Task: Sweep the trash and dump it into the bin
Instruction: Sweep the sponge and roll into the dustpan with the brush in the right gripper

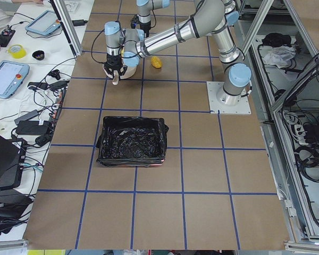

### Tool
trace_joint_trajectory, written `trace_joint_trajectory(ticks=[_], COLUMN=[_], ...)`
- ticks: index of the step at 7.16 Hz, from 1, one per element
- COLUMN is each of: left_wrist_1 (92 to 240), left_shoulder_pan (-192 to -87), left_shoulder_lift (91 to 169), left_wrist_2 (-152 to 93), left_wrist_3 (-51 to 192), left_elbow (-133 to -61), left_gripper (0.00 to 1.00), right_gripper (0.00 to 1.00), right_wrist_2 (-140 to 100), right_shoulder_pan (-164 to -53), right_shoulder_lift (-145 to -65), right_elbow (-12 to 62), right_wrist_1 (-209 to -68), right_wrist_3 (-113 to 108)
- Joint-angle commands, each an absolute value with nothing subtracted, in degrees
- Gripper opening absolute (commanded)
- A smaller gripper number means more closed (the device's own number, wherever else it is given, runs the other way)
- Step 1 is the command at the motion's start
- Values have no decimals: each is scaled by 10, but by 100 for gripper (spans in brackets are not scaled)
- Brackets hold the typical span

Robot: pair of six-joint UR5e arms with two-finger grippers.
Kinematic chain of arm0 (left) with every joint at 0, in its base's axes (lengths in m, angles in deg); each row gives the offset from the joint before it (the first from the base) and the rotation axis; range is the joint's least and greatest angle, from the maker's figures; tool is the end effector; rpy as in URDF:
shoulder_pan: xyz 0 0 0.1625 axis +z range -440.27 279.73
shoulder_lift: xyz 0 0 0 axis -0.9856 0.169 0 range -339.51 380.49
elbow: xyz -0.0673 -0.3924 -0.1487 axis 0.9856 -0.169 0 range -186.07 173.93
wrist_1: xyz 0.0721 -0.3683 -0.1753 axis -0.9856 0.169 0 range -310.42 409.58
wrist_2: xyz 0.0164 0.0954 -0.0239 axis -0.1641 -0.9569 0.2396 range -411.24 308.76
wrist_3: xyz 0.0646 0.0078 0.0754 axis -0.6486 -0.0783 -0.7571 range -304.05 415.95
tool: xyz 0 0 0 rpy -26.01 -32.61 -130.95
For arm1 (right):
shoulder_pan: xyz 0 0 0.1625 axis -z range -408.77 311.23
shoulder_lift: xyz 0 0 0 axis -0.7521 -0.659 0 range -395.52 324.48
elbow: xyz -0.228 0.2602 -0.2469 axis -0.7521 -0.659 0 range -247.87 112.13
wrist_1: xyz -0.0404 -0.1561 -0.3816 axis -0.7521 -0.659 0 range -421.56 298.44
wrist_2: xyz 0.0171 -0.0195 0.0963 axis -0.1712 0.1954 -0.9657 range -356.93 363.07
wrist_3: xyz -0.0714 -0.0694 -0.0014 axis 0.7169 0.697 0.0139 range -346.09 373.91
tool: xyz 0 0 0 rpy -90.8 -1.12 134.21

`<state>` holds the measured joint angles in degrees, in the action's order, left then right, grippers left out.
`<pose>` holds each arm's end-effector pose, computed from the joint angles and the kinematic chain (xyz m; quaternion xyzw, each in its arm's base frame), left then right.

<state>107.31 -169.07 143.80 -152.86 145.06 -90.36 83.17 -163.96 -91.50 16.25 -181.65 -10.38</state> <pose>-0.0988 -0.6905 0.2468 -0.7077 0.6980 -0.0993 0.0447 0.4283 -0.5574 0.2353 -0.0092 0.9961 0.0207 0.0855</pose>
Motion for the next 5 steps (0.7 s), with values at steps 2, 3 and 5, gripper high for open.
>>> trace_joint_trajectory(ticks=[2,3,5], left_wrist_1=[1072,1077,1079], left_shoulder_pan=[-1692,-1691,-1683], left_shoulder_lift=[1437,1428,1406], left_wrist_2=[-1528,-1528,-1519], left_wrist_3=[1450,1443,1360], left_elbow=[-904,-907,-911], left_gripper=[0,0,0], right_gripper=[0,0,0], right_wrist_2=[846,886,898], right_shoulder_pan=[-1657,-1628,-1603], right_shoulder_lift=[-922,-945,-994], right_elbow=[98,101,113], right_wrist_1=[-1694,-1626,-1516], right_wrist_3=[-87,-93,-120])
